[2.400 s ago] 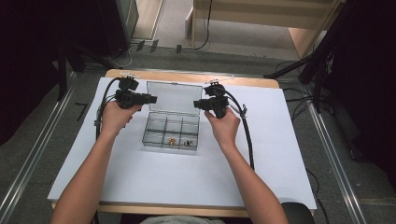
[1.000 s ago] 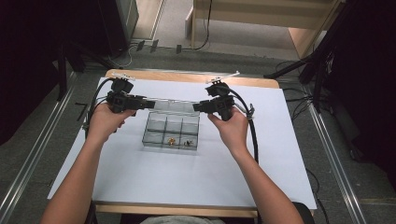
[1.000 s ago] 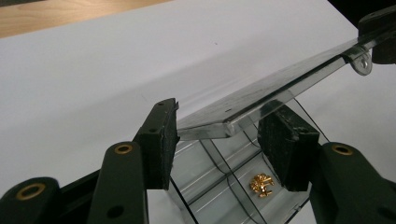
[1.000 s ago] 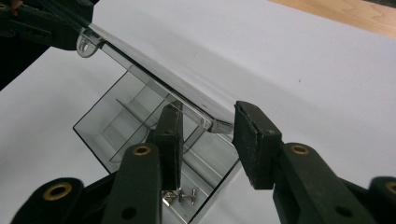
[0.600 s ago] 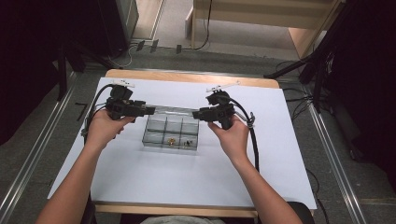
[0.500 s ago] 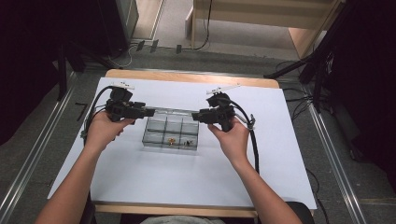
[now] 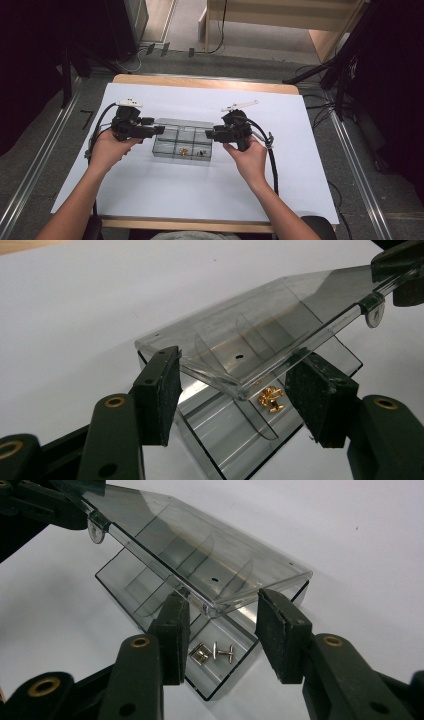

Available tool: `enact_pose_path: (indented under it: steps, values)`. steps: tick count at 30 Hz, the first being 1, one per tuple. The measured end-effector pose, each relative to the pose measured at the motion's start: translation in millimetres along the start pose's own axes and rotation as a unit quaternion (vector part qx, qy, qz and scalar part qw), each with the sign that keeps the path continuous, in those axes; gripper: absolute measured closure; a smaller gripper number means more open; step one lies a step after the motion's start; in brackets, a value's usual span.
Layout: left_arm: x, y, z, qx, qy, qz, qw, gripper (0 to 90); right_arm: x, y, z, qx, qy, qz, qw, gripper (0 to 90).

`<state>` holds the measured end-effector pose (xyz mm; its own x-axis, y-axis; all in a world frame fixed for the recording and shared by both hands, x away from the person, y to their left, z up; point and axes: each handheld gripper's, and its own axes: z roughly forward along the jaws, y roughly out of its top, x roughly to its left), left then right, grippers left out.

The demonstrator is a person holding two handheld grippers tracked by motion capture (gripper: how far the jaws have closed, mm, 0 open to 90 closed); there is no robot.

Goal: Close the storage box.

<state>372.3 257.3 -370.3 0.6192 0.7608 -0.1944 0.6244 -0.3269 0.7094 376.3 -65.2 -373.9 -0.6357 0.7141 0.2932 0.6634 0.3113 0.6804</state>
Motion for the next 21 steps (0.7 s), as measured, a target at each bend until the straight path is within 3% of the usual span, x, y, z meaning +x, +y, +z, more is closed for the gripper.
enact_pose_path:
  steps: [21]
  values:
    - [-2.4,-32.5,6.2,0.012,-0.006,0.012,0.9998,39.4,7.0,-32.9,10.1,0.003,-0.001,-0.010,0.9999,57.9]
